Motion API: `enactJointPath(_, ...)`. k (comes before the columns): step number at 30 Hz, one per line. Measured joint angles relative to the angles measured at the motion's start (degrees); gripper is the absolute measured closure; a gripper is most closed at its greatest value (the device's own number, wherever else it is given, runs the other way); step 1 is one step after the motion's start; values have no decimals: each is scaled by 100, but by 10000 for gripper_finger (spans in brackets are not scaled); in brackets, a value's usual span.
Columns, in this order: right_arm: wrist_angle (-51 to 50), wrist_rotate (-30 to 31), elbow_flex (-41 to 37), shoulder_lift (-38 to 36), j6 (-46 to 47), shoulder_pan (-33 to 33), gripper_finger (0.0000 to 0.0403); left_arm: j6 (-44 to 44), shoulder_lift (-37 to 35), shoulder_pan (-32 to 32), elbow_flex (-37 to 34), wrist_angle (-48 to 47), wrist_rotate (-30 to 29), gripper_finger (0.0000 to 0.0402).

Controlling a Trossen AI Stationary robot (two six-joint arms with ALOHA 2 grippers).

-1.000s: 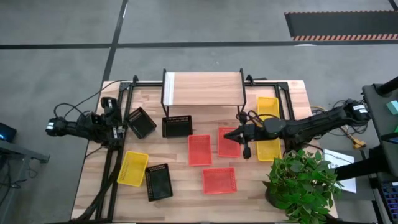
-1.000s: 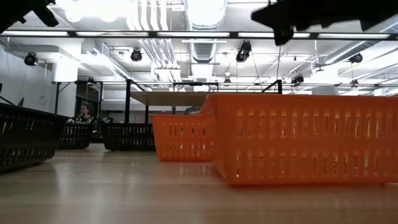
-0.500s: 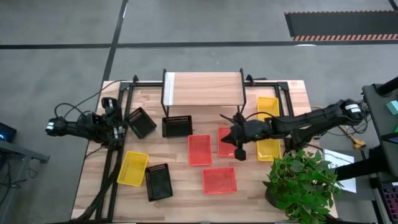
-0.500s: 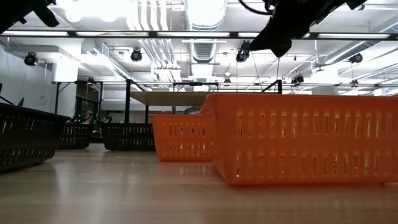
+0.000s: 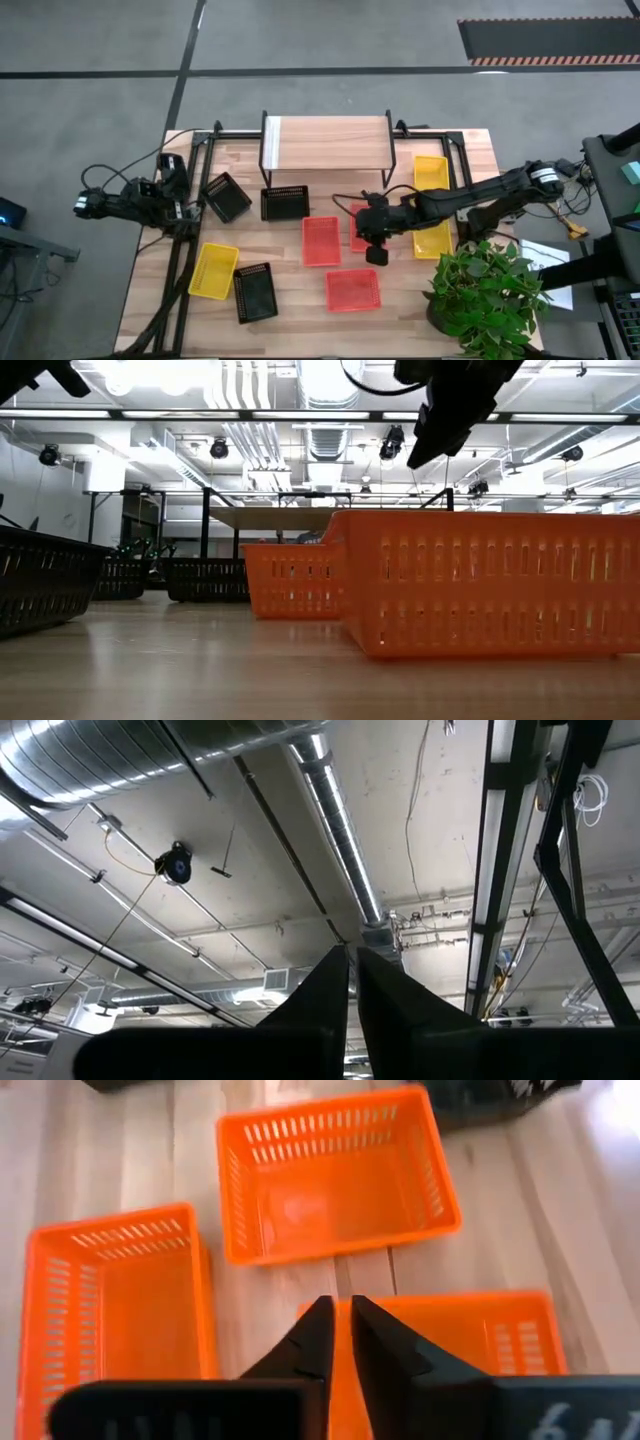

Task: Stack baskets on shelf by color
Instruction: Put the top right orange basket on the shelf

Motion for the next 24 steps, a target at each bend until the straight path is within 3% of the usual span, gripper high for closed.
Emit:
enactJointPath(6, -1161, -28, 652, 669, 226, 38, 280, -5, 0, 0, -4, -17, 0, 394)
enactJointPath(11, -1606, -278, 759, 1035, 234, 114, 238, -5, 0, 0, -4, -21, 0, 394)
enactJointPath(24, -1893, -330, 713, 1234, 536, 190, 241, 311, 4, -1, -22, -58, -49, 394)
